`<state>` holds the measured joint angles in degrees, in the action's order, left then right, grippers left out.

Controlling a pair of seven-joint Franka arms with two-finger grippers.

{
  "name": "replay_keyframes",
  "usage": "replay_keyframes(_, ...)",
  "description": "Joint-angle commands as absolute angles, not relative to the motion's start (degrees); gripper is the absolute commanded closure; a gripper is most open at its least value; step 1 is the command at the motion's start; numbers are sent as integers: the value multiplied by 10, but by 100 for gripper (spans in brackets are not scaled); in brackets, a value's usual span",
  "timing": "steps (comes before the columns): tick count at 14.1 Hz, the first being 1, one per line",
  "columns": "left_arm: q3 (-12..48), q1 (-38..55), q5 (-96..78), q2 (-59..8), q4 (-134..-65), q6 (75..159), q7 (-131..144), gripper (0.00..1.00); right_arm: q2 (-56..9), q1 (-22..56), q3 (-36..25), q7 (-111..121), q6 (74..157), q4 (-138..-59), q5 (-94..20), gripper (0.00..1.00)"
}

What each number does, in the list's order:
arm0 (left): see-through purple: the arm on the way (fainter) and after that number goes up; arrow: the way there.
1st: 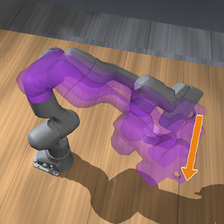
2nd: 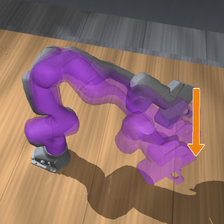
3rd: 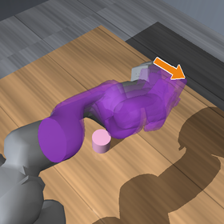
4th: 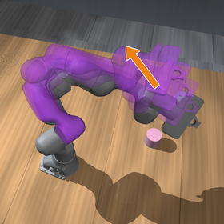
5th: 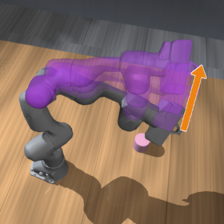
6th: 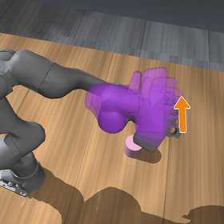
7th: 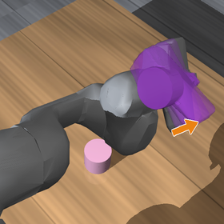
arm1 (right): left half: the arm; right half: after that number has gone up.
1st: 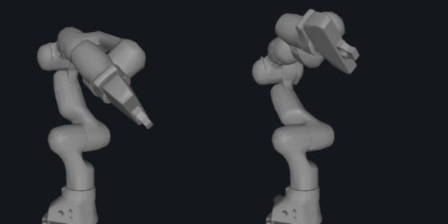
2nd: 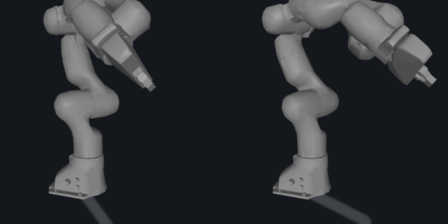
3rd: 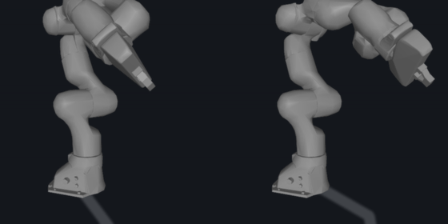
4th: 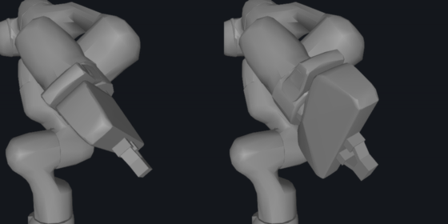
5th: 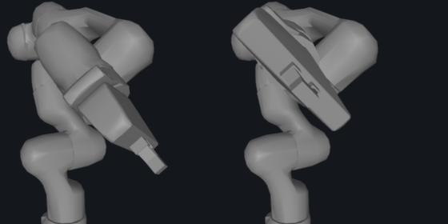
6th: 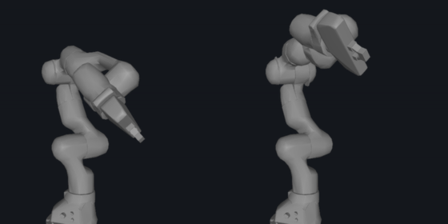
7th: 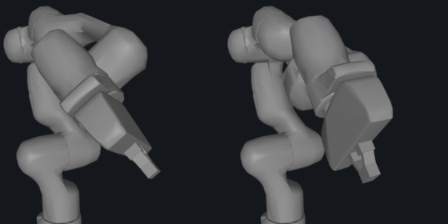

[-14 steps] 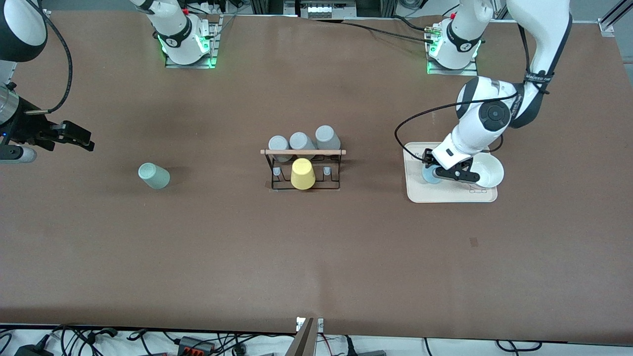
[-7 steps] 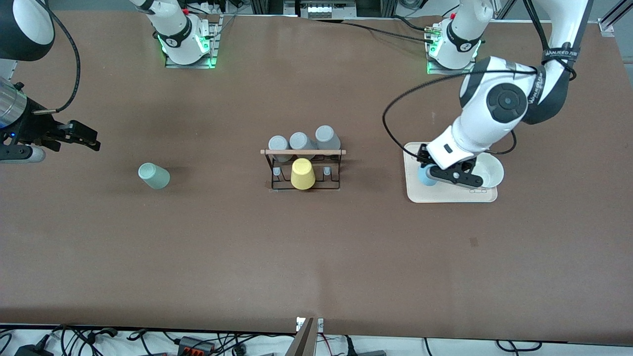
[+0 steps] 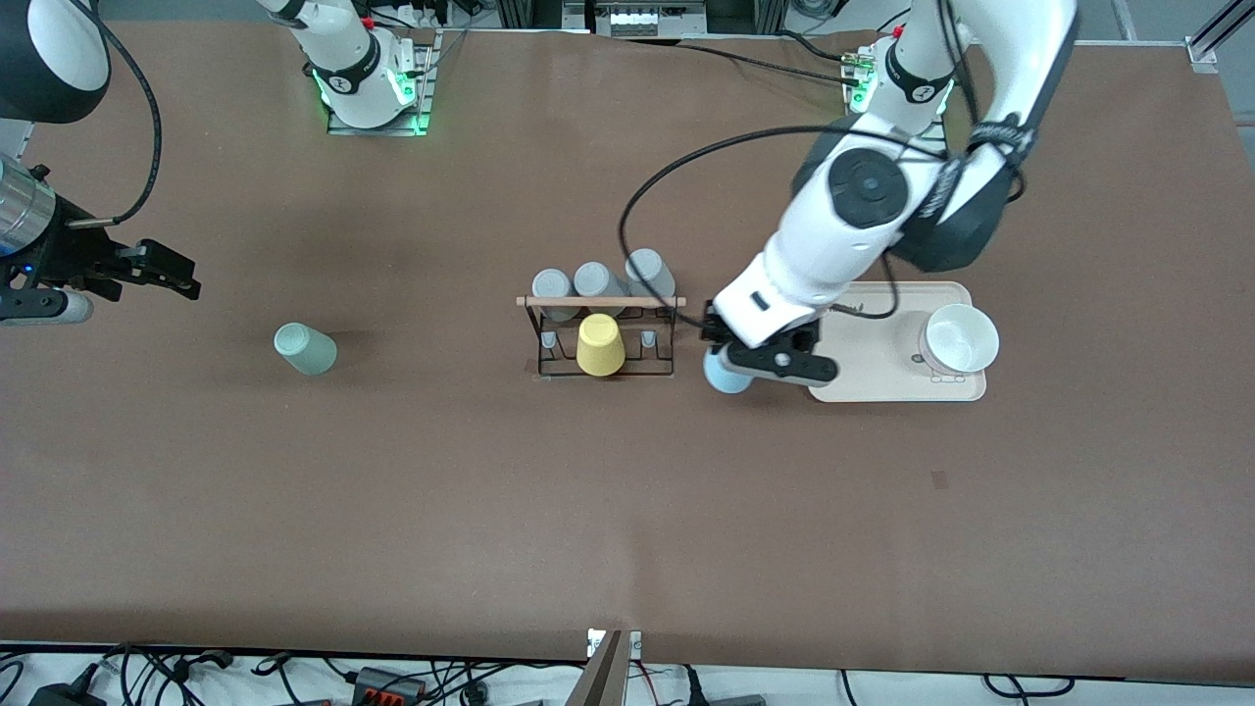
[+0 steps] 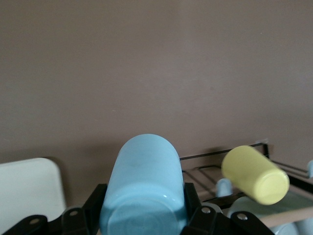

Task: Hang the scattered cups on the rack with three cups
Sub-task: 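Lift the blue cup with the left gripper and carry it to the rack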

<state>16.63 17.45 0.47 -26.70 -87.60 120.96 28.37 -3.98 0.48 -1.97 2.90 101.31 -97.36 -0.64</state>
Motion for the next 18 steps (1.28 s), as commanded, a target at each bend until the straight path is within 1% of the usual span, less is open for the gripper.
replay_keyframes(1,162,213,40,-308,-824,1190,373,69,-37,4,-18,36,1012,-972,1,0)
replay_keyframes(3,162,242,64,-313,-820,1190,419,69,-40,2,-18,34,1013,-972,-5,0)
replay_keyframes(8,161,270,75,-337,-813,1196,447,70,-96,5,-19,32,1026,-954,-1,0)
replay_keyframes(14,161,286,75,-353,-812,1197,460,70,-113,4,-19,35,1040,-947,-5,0)
replay_keyframes(16,161,287,77,-357,-813,1209,460,70,-125,10,-18,37,1040,-947,-5,0)
replay_keyframes(18,163,287,102,-362,-813,1213,461,70,-127,15,-18,33,1041,-947,-9,0)
